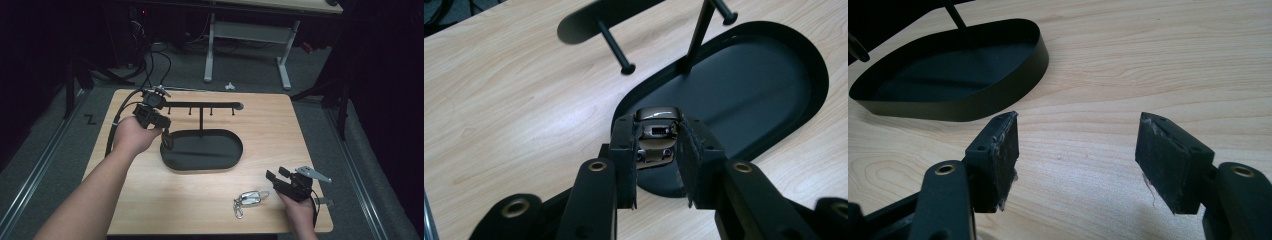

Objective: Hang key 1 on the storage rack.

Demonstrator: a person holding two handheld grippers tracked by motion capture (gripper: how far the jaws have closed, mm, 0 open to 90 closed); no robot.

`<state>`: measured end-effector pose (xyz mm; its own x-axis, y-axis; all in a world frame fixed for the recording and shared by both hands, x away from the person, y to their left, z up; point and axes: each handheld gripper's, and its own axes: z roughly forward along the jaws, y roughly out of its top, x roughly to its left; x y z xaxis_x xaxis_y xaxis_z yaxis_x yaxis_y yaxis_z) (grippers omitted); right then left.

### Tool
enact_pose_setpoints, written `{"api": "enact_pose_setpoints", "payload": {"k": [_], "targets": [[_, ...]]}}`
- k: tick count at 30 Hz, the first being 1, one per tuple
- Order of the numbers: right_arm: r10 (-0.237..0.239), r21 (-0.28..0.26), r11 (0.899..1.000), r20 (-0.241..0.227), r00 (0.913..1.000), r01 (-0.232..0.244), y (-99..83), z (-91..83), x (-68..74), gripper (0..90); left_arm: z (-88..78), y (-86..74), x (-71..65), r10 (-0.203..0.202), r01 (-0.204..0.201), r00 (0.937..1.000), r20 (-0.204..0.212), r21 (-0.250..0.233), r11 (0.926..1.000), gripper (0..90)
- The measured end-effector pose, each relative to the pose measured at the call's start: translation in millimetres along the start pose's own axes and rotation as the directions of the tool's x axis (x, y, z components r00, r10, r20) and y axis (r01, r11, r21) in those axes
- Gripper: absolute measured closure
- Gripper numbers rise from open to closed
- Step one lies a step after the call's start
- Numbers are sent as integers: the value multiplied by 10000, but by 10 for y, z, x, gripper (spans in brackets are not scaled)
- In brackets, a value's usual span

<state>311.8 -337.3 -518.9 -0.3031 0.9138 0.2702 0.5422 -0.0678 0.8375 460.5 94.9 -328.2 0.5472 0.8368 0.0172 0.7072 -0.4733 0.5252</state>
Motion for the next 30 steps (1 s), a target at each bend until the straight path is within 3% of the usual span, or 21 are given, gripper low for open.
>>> {"api": "enact_pose_setpoints", "payload": {"k": [17,30], "targets": [[34,-33,10000,3,10000,-34,2,-13,-17,338,179,158,61,-420,420,9976,-548,-4,9991,704],[25,20,10000,-14,10000,-25,-1,-4,-20,337,261,196,114,-826,822,9954,-481,-113,9966,705]]}}
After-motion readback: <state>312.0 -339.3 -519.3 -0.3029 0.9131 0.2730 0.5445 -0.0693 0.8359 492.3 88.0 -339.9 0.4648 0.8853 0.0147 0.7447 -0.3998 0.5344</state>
